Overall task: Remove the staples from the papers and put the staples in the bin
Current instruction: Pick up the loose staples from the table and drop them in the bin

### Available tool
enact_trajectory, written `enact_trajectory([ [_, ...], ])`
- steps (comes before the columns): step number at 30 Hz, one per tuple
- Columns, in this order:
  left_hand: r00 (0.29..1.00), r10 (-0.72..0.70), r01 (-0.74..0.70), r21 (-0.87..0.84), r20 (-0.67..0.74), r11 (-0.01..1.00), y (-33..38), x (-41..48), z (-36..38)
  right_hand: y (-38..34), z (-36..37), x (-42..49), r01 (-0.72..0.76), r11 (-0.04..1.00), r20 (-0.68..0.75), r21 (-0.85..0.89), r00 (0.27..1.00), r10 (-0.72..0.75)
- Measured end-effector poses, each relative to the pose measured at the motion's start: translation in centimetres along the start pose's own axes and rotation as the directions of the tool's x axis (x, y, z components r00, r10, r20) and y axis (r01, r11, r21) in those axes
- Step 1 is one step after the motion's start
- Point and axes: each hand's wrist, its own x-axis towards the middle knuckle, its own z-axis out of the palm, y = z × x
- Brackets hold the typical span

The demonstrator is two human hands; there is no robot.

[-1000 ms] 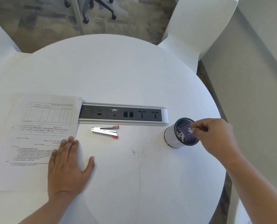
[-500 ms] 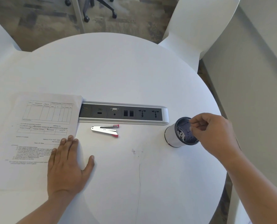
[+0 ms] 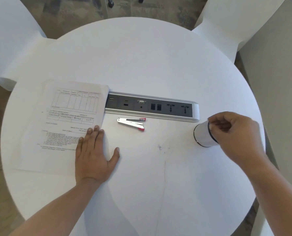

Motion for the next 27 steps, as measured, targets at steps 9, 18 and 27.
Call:
enact_trajectory([
  [9,1.000,-0.010,0.010,0.010,0.018,1.000,0.0,0.0,0.0,0.7,10.4,-2.4,0.155,0.931,0.376,-0.330,0.926,-0.021],
  [18,1.000,-0.009,0.009,-0.001,0.012,1.000,-0.1,0.0,0.0,-0.7,13.0,-2.6,0.164,0.958,0.388,-0.236,0.920,-0.062],
  [27,1.000,-0.003,0.002,0.017,0.012,1.000,-0.1,0.0,0.1,0.1,11.9,-1.4,0.436,0.838,0.553,-0.328,0.808,-0.204],
])
